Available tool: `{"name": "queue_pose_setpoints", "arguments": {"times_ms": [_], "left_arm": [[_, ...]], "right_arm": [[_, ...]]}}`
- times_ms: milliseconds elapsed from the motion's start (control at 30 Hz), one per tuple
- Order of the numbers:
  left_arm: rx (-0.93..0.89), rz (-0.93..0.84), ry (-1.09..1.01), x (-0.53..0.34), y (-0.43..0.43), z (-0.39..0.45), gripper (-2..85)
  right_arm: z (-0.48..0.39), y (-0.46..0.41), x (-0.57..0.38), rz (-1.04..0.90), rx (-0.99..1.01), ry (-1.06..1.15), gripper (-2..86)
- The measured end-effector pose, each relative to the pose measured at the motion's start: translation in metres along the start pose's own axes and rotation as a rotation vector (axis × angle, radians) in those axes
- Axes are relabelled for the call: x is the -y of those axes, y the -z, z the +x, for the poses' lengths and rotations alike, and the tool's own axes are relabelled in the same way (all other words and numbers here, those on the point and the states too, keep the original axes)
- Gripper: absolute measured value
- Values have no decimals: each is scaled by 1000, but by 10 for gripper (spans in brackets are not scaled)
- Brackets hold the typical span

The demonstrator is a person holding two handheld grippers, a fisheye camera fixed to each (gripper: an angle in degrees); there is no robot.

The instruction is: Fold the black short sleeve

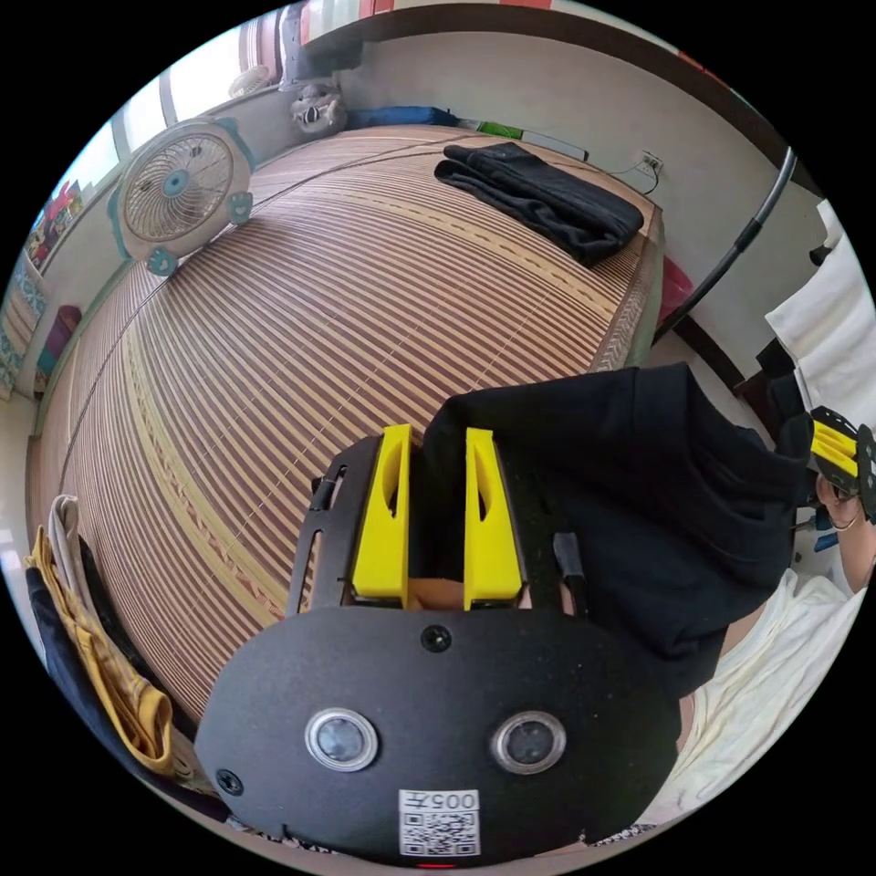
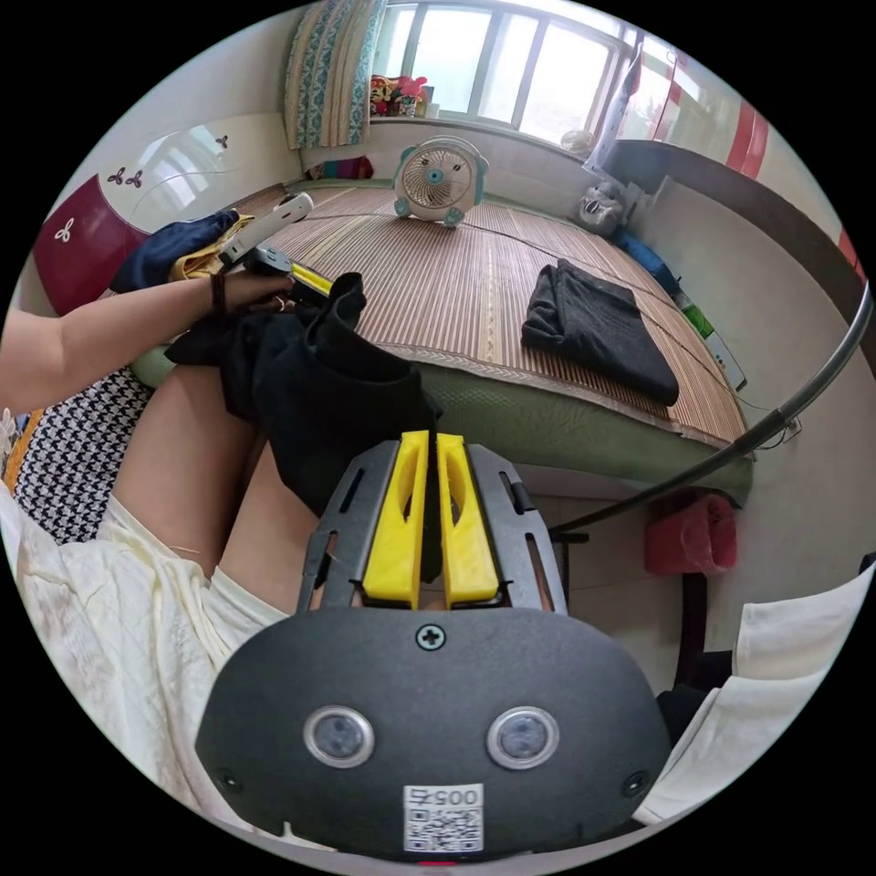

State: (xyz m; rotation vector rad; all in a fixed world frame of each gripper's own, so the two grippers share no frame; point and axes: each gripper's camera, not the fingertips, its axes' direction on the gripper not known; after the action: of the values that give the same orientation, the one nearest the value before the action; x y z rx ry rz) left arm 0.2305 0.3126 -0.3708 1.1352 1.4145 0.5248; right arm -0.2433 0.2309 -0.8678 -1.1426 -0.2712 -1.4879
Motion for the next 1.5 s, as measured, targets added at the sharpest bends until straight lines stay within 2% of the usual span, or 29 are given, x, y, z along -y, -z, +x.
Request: {"name": "queue_pose_setpoints", "arguments": {"times_ms": [167, 333, 500, 667, 733, 800, 867, 1000, 1333, 1500], "left_arm": [[2, 11, 11, -17, 19, 0, 37], [63, 139, 88, -55, 84, -6, 30], [120, 459, 242, -146, 216, -14, 24], [207, 637, 413, -260, 295, 13, 21], [261, 635, 506, -298, 299, 20, 20], [303, 544, 633, -336, 290, 18, 20], [281, 503, 682, -359, 289, 15, 19], [263, 563, 705, -393, 307, 21, 18], [279, 596, 727, -402, 326, 38, 20], [263, 591, 723, -414, 341, 51, 20]], "right_arm": [[2, 1, 2, 0, -10, -4, -12], [6, 16, 2, 41, -15, -18, -12], [2, 47, 9, 108, 19, -21, -13], [-19, 66, 16, 215, 160, 78, -4], [-34, 50, 20, 194, 225, 120, 16], [-47, 30, 22, 130, 268, 180, 37], [-59, 14, 21, 68, 247, 229, 56], [-70, 21, 10, 64, 200, 316, 69], [-30, 40, 4, 111, 177, 203, 77], [-23, 27, 7, 55, 218, 178, 82]]}}
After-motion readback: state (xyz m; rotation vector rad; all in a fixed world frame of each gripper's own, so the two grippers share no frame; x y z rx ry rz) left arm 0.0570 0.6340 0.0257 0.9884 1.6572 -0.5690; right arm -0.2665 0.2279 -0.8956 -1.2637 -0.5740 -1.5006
